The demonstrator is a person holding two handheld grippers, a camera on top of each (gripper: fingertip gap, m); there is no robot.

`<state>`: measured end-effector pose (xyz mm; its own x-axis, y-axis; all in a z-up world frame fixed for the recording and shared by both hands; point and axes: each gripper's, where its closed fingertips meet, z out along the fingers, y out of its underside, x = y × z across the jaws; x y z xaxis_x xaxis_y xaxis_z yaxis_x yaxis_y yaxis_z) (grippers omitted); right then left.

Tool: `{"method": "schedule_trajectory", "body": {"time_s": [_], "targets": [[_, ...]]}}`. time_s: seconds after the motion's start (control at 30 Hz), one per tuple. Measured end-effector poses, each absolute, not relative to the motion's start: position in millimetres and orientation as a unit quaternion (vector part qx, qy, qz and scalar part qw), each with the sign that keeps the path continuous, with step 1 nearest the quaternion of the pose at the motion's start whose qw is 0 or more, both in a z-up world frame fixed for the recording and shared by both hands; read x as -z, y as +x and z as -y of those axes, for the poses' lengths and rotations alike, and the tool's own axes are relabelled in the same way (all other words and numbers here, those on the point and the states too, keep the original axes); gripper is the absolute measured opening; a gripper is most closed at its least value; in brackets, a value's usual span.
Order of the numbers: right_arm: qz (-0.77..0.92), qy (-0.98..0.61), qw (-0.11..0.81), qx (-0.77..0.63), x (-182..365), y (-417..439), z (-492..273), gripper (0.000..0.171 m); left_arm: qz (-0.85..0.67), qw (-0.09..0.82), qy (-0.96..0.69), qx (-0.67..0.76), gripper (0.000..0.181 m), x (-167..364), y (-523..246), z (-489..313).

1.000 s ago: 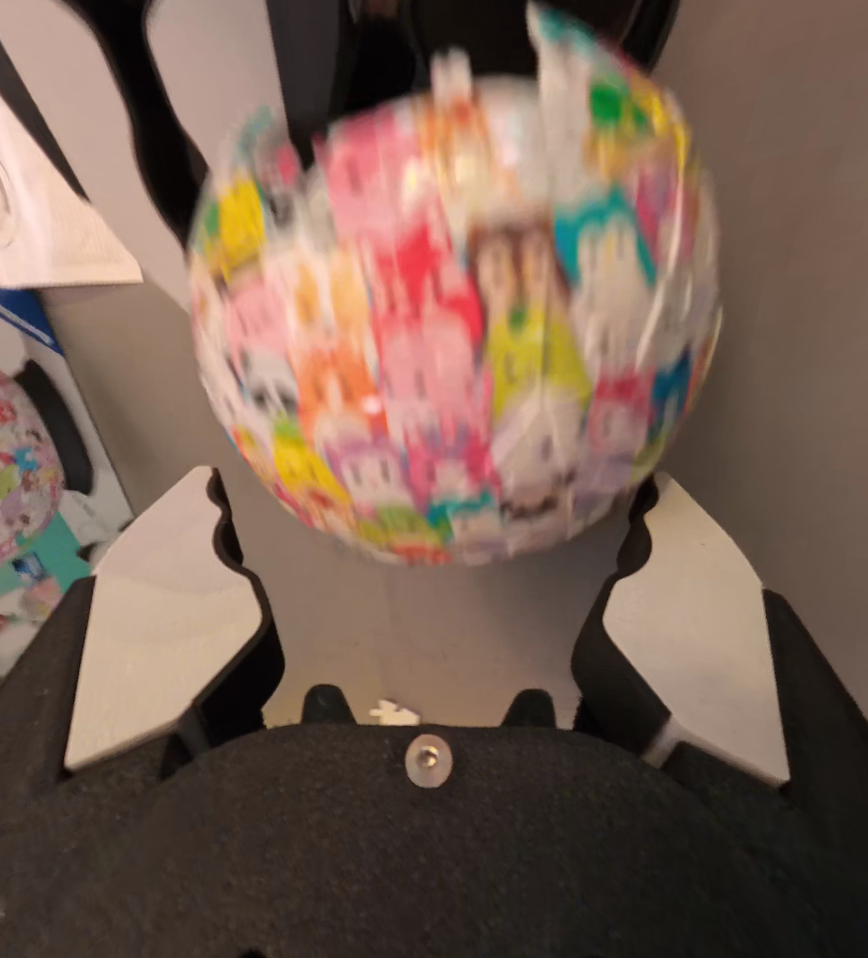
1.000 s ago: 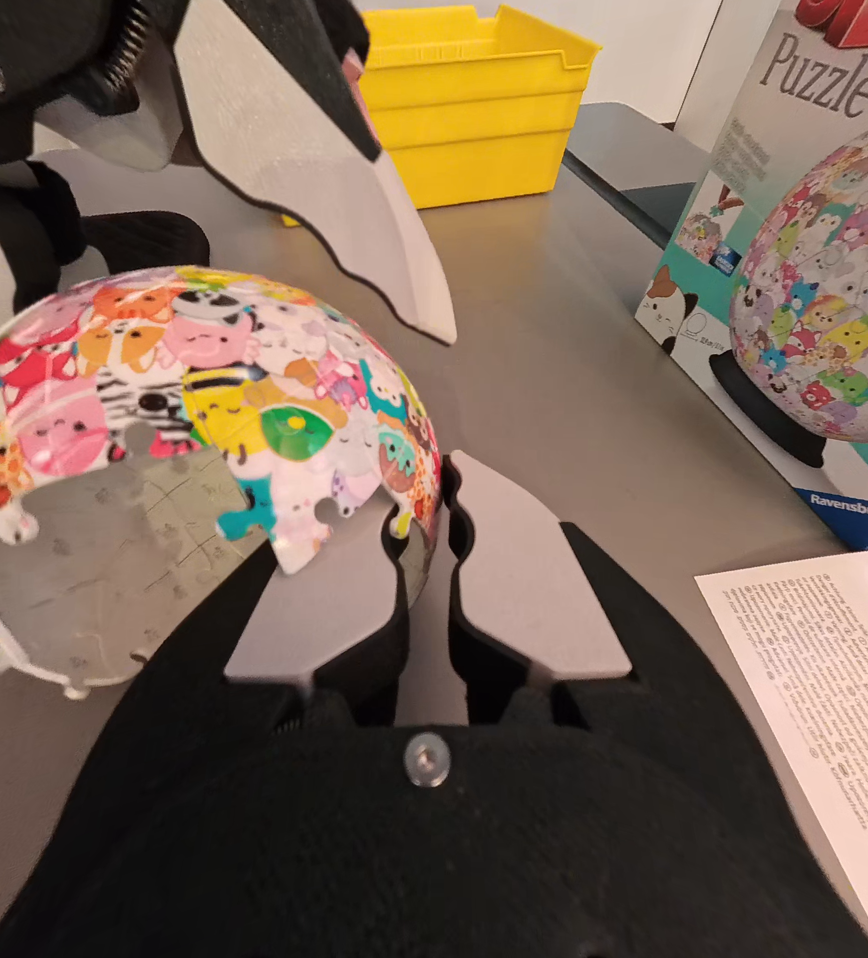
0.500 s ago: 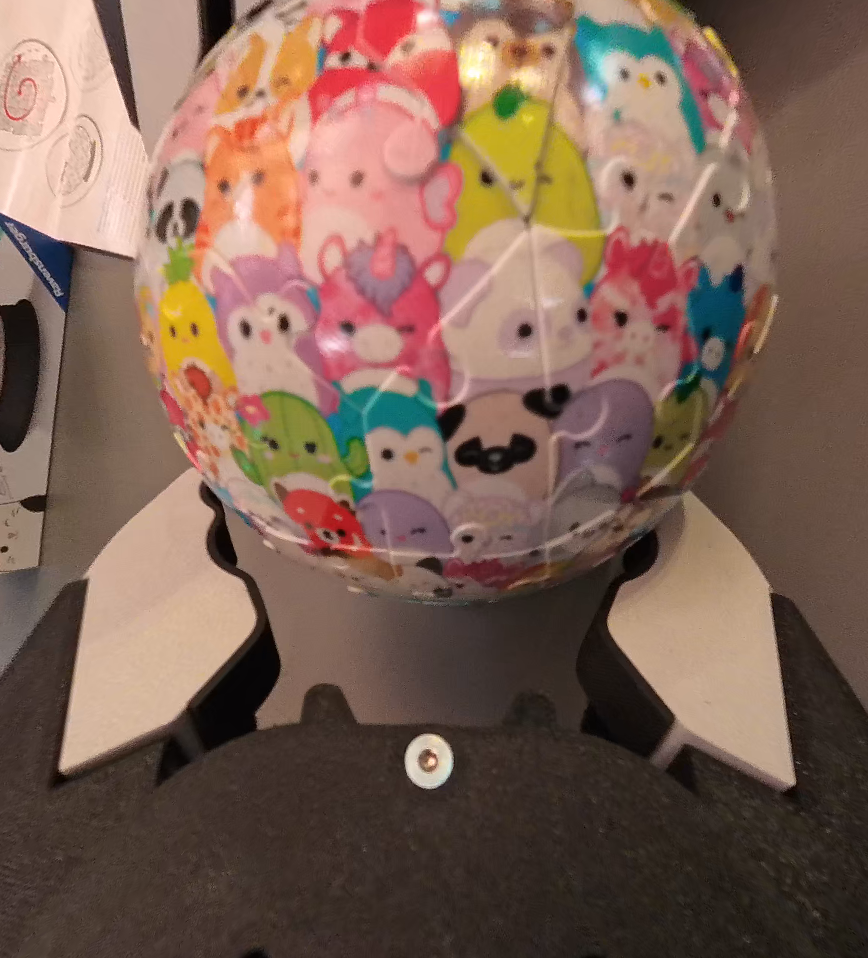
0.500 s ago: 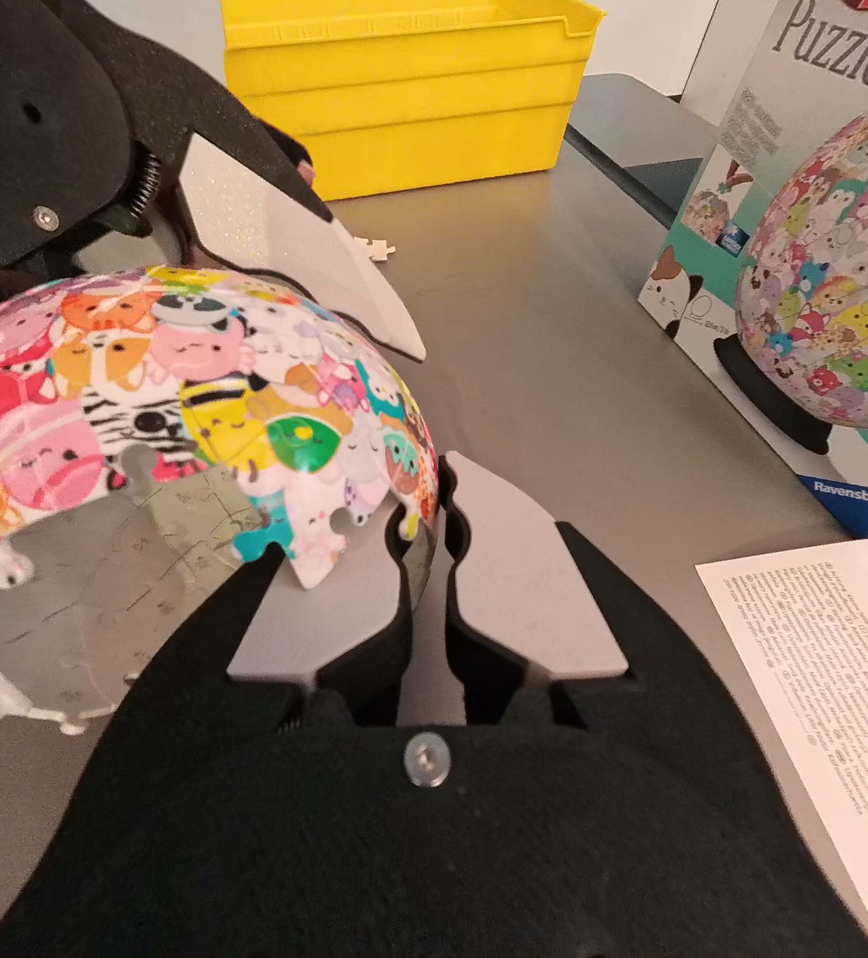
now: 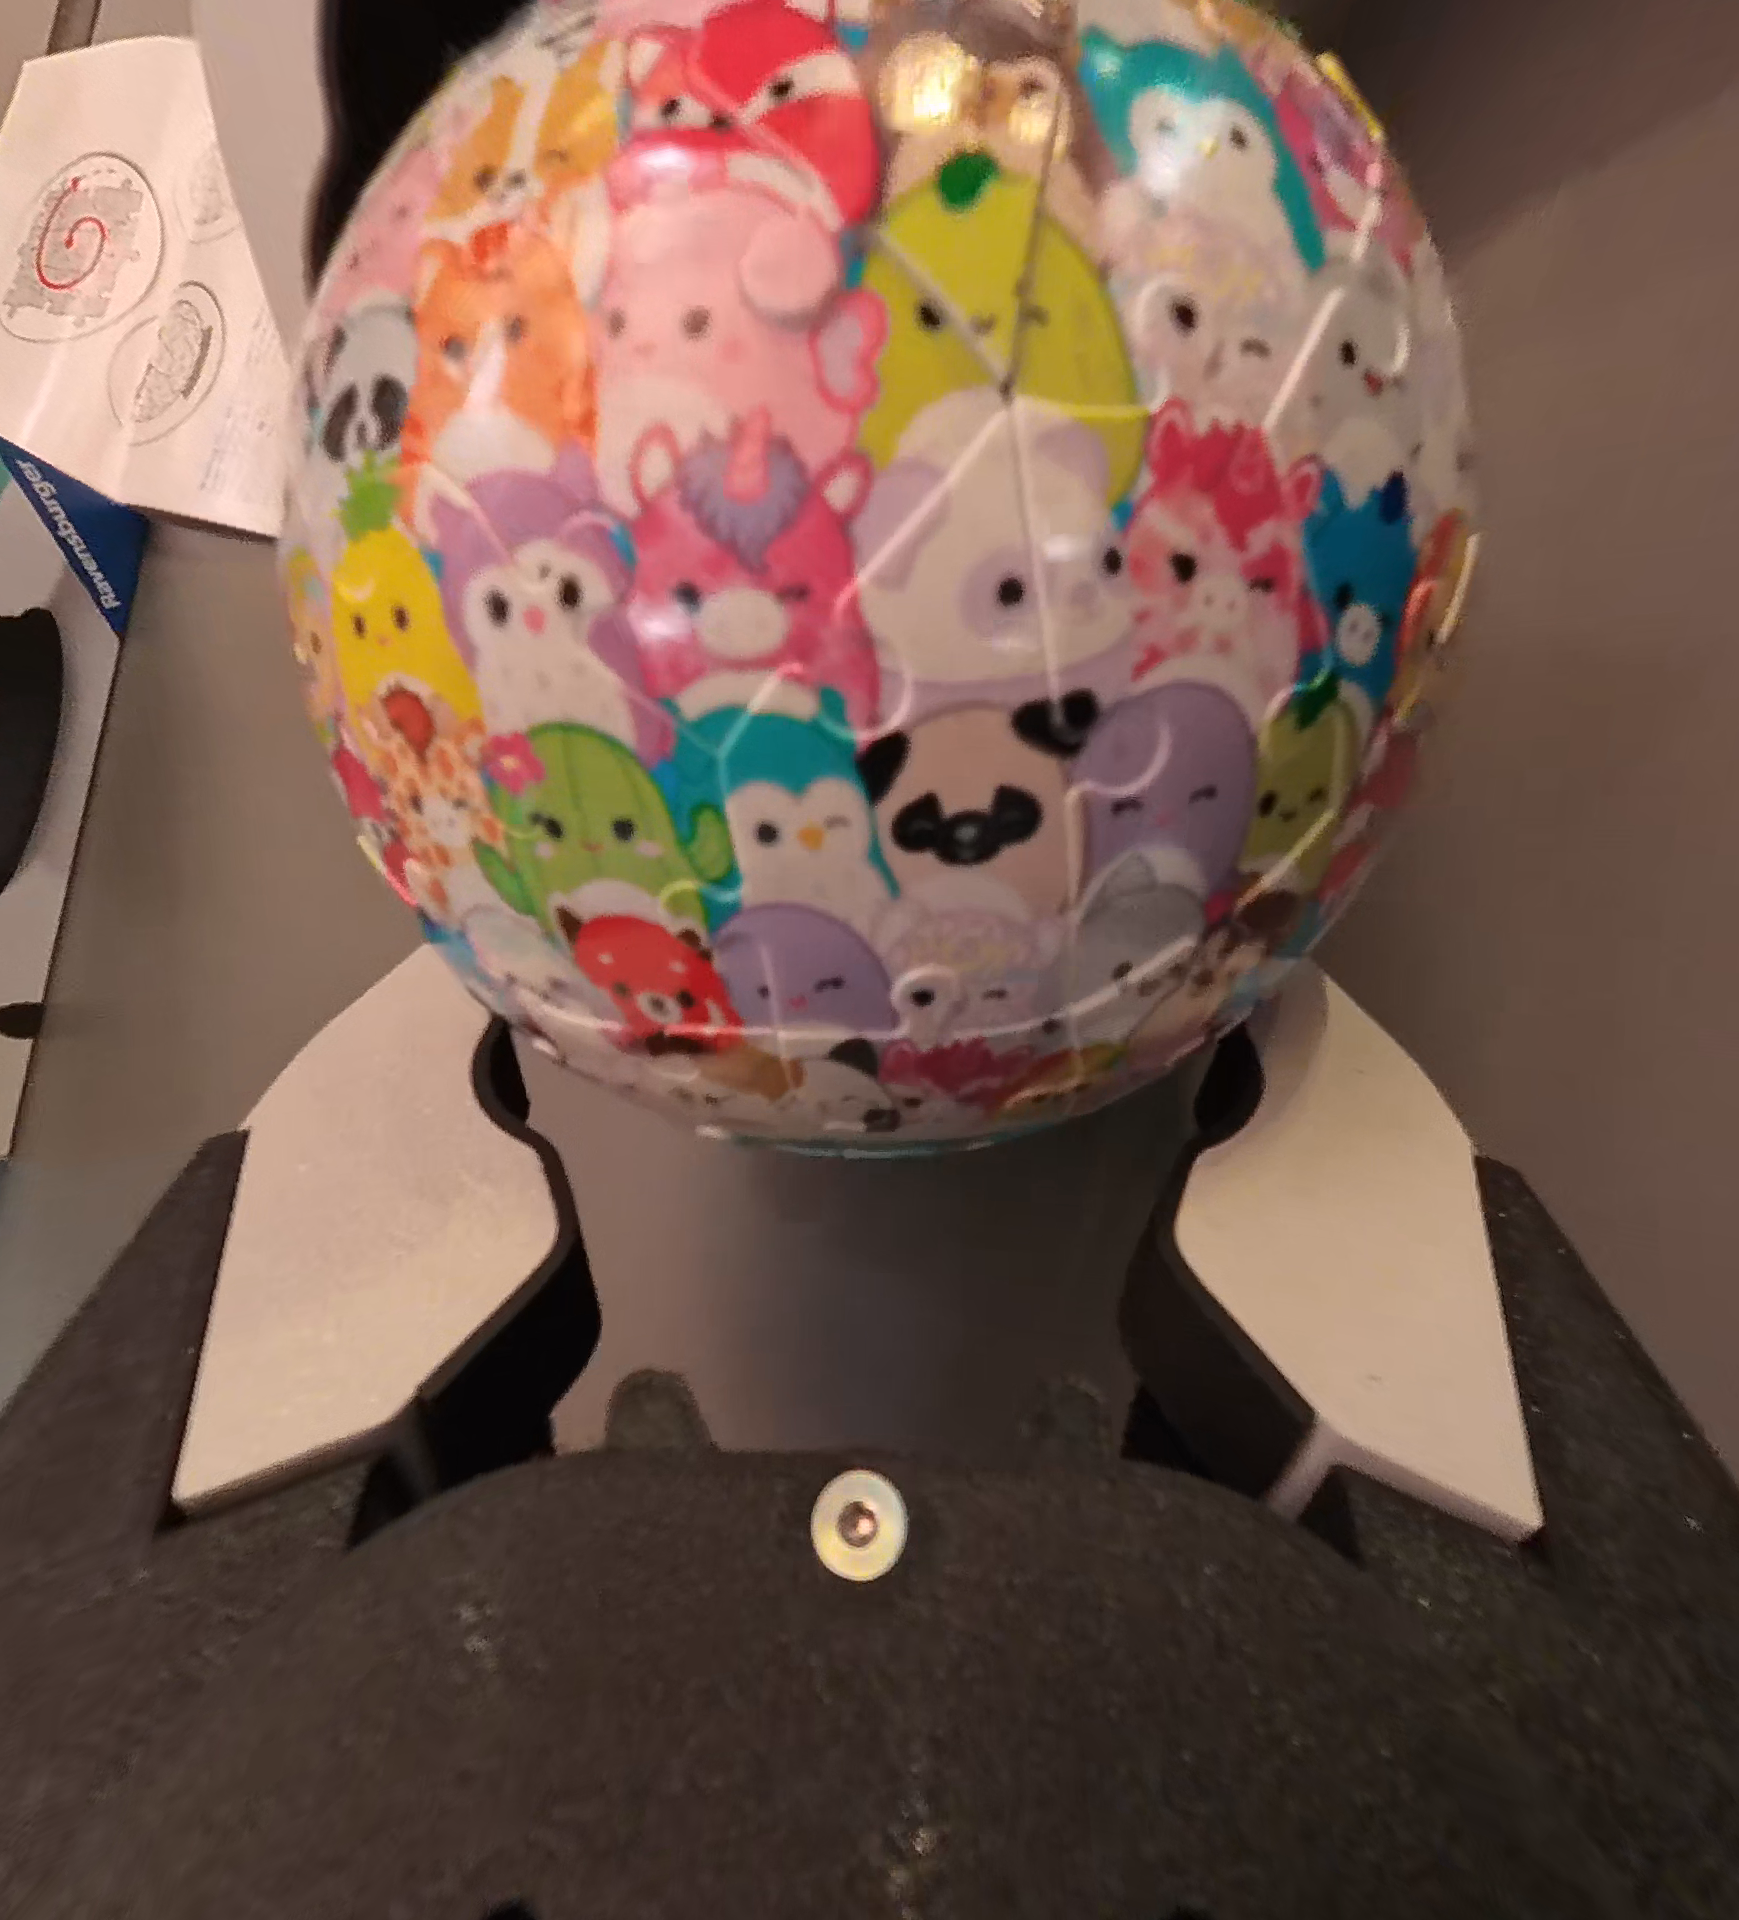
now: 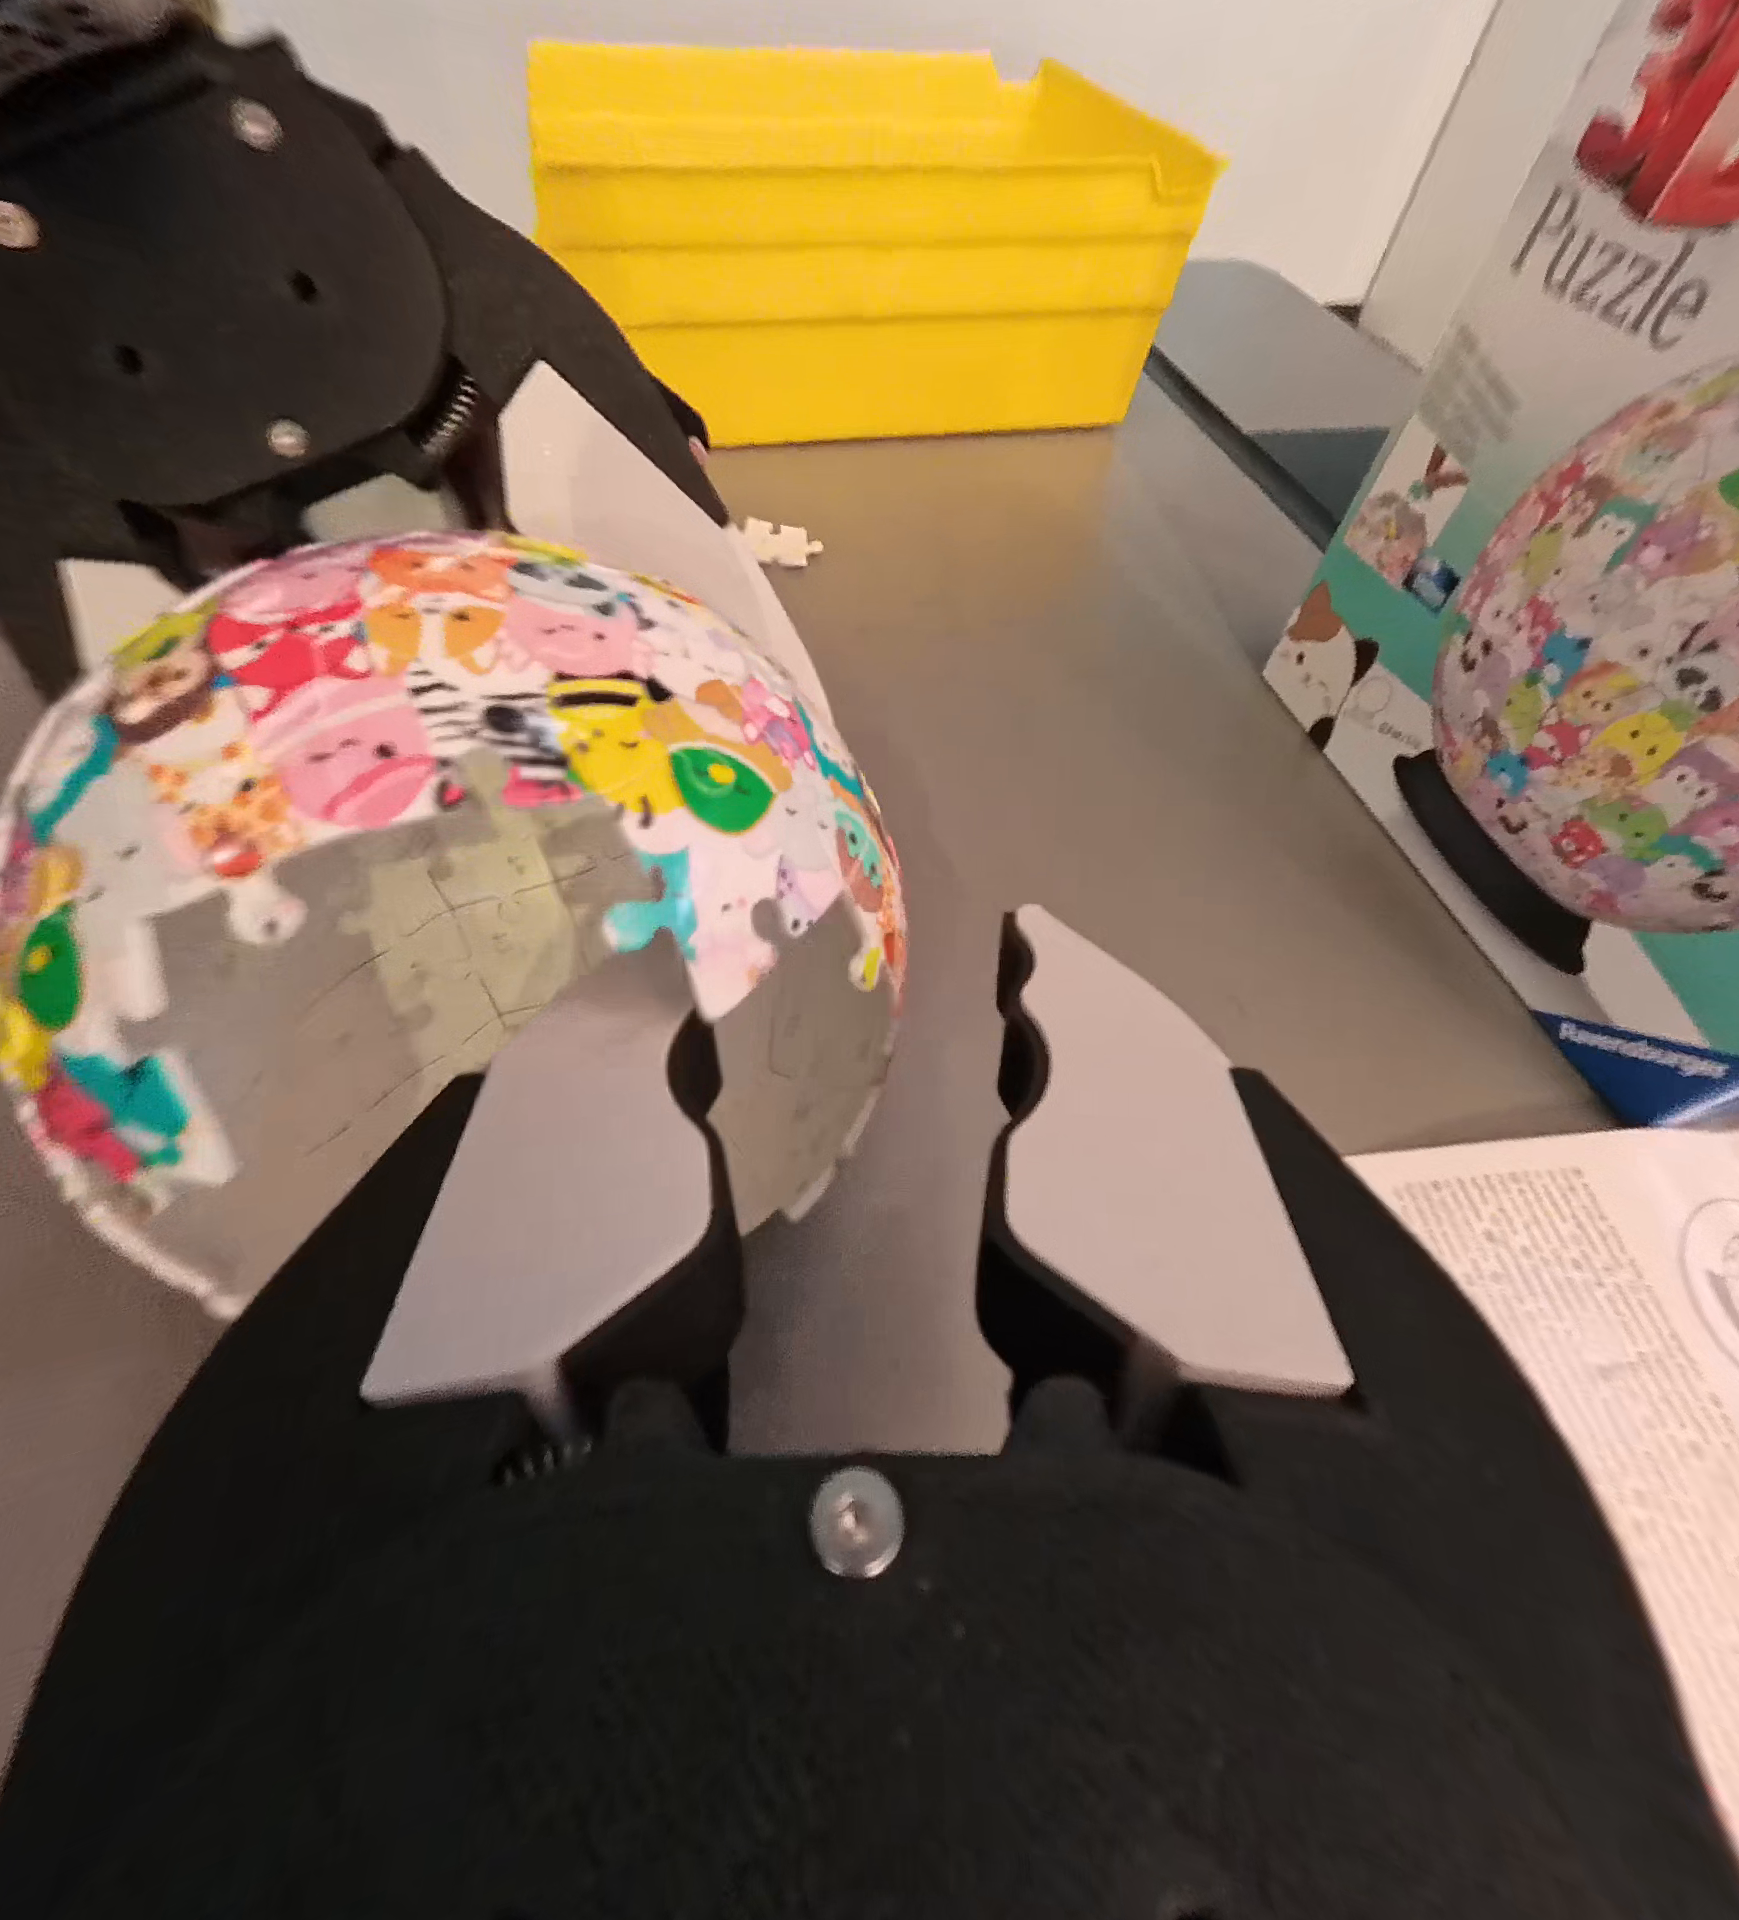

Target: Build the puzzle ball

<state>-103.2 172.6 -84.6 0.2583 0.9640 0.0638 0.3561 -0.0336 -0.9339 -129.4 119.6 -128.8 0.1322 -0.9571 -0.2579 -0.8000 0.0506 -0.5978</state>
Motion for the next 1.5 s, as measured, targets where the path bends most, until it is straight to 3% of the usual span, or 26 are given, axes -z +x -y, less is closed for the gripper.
{"method": "schedule_trajectory", "body": {"time_s": [0.27, 0.4, 0.57, 0.87, 1.07, 1.5], "targets": [[0.583, -0.563, 0.493, -0.317, 68, -77, -146, 0.054, -0.644, 0.336, -0.677, 0.12, 0.126, 127, -133, -120], [0.672, -0.471, 0.458, -0.342, 68, -62, -110, 0.052, -0.647, 0.334, -0.675, 0.119, 0.125, 127, -135, -121], [0.751, -0.424, 0.4, -0.31, 95, -69, -91, 0.082, -0.639, 0.344, -0.677, 0.126, 0.121, 124, -138, -123], [0.782, -0.443, 0.256, -0.355, 129, -92, -69, 0.1, -0.64, 0.345, -0.673, 0.133, 0.121, 123, -140, -125], [0.783, -0.457, 0.209, -0.366, 132, -95, -68, 0.107, -0.64, 0.343, -0.674, 0.136, 0.121, 121, -140, -129], [0.757, -0.474, 0.277, -0.354, 112, -83, -82, 0.106, -0.641, 0.339, -0.675, 0.138, 0.121, 116, -136, -136]]}}
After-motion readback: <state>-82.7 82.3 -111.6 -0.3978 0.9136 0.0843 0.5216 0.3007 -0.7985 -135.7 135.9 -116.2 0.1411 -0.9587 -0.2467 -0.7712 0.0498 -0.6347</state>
